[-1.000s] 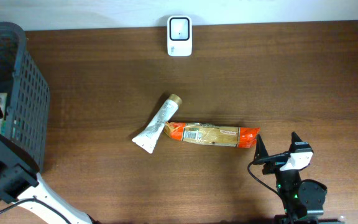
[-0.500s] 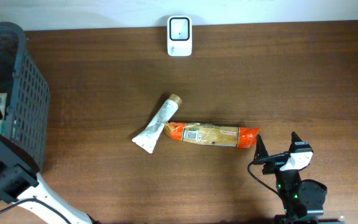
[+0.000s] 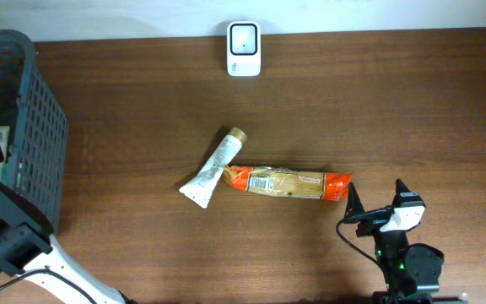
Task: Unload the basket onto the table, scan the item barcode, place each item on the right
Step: 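Reach the left gripper into the basket and grasp the white pouch, then carry the white printed pouch out and place it left of the tube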
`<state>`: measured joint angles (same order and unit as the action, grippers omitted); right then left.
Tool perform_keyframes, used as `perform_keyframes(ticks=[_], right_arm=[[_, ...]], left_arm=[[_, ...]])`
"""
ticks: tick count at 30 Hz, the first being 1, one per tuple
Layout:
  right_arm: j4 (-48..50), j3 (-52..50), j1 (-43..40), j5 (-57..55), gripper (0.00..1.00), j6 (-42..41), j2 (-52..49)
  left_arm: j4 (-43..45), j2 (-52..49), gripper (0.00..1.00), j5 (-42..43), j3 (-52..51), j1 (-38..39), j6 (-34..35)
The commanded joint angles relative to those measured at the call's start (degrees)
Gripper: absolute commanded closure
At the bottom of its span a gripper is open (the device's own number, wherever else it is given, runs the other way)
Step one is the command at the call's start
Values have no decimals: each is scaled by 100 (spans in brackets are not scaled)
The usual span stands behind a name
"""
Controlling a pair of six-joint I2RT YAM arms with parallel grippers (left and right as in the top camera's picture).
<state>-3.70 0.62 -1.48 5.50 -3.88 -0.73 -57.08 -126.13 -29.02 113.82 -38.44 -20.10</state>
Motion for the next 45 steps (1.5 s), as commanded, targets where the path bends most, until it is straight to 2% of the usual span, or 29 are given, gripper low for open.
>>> perform_keyframes(ticks=[1,3,8,10,12,13,20,22,26,29,30,32,33,39,42,45], right_arm=[[-33,-31,-48,31,1,26,37],[-33,-31,-48,28,1,26,37],[-33,-31,-48,31,1,26,37],[-33,-31,-48,31,1,26,37],[-33,-31,-48,31,1,26,37],[-33,-31,-48,28,1,26,37],[-33,-31,-48,31,1,26,37],[-33,-31,-48,31,1,26,37],[-33,-31,-48,31,1,26,37],[-33,-31,-48,31,1,26,37],[-33,-31,-48,31,1,26,37],[-33,-31,-48,31,1,26,37],[-33,-31,-48,31,1,26,37],[-33,-31,-48,31,1,26,37],[-33,-31,-48,31,1,26,37],[-33,-31,-48,31,1,26,37]], left_arm=[[52,-52,1,-83,-33,-74,-289],[105,-50,1,-83,-31,-101,-614],[105,120,1,-70,13,-57,-706],[83,153,1,348,11,-116,-839],[52,151,0,1410,11,-249,-1327],[83,146,1,1687,11,-321,-1429],[608,-33,2,2240,4,-763,-1427],[599,-155,7,2527,-2,-765,-1427],[407,-586,13,2588,-17,-737,-1423],[365,-651,26,2677,-22,-732,-1421],[354,-651,44,2677,-22,-732,-1419],[341,-651,97,2673,-22,-732,-1416],[341,-651,100,2671,-22,-732,-1397],[214,-385,100,2627,-15,-651,-1379],[262,155,100,2627,22,-608,-1377],[393,756,100,2632,61,-603,-964]])
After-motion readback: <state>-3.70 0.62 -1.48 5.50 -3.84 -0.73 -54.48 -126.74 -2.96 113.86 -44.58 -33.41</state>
